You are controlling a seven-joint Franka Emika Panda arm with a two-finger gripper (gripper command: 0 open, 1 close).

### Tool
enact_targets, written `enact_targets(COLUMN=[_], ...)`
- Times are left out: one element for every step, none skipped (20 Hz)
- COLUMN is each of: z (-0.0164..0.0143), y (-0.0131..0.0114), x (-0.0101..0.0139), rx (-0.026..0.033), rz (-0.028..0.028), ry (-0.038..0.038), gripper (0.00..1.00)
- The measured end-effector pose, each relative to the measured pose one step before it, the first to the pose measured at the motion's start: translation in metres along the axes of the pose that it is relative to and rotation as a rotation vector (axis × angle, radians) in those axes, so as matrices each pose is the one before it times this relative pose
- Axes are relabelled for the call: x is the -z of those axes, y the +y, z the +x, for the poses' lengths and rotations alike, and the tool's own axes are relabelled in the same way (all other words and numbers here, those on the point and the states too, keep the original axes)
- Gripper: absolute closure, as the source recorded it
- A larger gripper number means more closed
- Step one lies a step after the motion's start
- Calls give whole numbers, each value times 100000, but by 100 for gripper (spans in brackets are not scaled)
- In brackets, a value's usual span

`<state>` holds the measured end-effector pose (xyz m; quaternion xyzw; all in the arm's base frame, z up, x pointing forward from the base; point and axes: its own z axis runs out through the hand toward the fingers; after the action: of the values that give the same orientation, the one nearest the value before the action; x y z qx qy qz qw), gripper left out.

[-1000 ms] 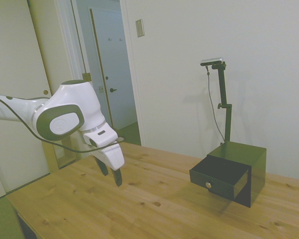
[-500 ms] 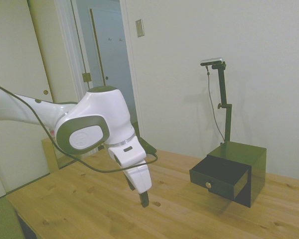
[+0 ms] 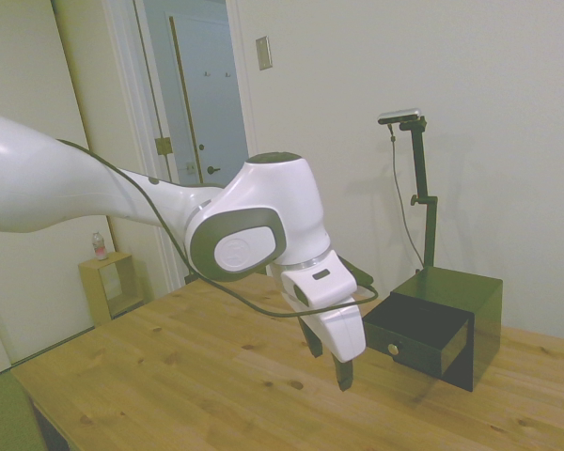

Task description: Close the top drawer

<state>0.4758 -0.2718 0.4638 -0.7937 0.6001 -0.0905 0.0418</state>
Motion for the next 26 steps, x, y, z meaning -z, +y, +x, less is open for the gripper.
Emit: enact_targets(z=[390, 396, 401, 429, 431, 423, 382, 332, 239, 215, 164, 136, 74, 38, -13, -58, -52, -56, -32, -10, 6, -2, -18, -11, 0, 3], y=[-538, -616, -625, -636, -507, -416, -318, -240, -192, -227, -221, -240, -242, -224, -196, -144, -106, -84, -63, -64, -94, -102, -93, -73, -18, 2], x=[-171, -21, 134, 272, 273, 215, 47, -82, -277, -292, -356, -295, -201, -130, -81, -41, -22, -7, -10, -15, 14, 31, 22, 30, 10, -24], rx=[785, 761, 498, 321, 149, 154, 147, 120, 46, 61, 37, 108, 209, 214, 299, 260, 184, 200, 148, 164, 208, 222, 207, 137, 101, 141], rz=[-337, -65, -109, -150, -129, -146, -306, -397, -546, -330, -322, -196, -65, 3, 17, -8, 0, -9, -9, -11, -3, 23, 1, 34, 19, -32], ry=[165, 398, 270, 104, 75, 71, 58, 27, -263, -180, -159, -109, -126, -80, -47, -27, -36, -38, -20, 2, 23, 29, -21, 20, 18, -21], gripper=[0, 0, 0, 0, 0, 0, 0, 0, 0, 0, 0, 0, 0, 0, 0, 0, 0, 0, 0, 0, 100, 100, 100, 100, 100, 100])
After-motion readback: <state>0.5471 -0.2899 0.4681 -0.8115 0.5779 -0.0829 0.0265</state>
